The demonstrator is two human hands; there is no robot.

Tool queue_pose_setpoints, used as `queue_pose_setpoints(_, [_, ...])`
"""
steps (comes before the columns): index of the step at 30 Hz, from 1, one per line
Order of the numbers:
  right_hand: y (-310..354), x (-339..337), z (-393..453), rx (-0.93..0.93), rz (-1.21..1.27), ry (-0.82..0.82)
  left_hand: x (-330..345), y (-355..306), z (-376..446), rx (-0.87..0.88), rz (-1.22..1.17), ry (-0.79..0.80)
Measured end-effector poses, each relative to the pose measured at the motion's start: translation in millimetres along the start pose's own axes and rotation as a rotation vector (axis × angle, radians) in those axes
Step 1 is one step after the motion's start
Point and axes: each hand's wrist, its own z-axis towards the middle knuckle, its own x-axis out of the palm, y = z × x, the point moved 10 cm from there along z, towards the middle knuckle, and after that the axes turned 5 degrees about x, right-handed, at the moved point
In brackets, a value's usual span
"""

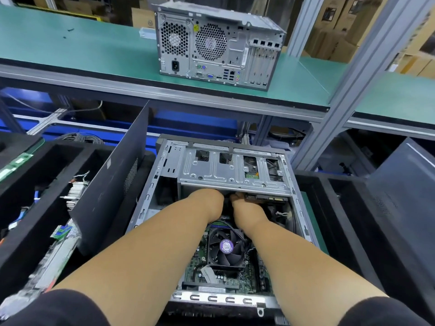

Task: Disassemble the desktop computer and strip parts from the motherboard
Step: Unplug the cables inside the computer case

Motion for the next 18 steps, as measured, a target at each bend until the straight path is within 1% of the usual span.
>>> queue_pose_setpoints(5, [-4.7,2.1,3.1,0.048,0.075,0.021,1.3,-3.0,0.6,0.044,0.032,0.001])
queue_pose_setpoints(9, [0.2,-3.1,-1.3,0.016,0.073,0.012,1.2,-2.6,-0.2,0.035,0.010,0.000])
queue_pose_setpoints(14, [6.6,-4.0,-1.2,-0.005,0.019,0.023,1.1,-2.7,-0.7,0.036,-0.003,-0.007])
queue_pose_setpoints(16, [4.8,2.9,3.5,-0.010,-0.036,0.070,1.9,-2.2,0.3,0.036,-0.010,-0.005])
queue_pose_setpoints(17, [4.8,6.1,5.4,-0.034,-0.074,0.112,1.9,-1.4,0.8,0.033,-0.013,-0.006])
queue_pose_setpoints(18, [8.9,3.2,4.2,-0.084,-0.101,0.109,1.2,-0.7,1.2,0.030,-0.016,-0.011])
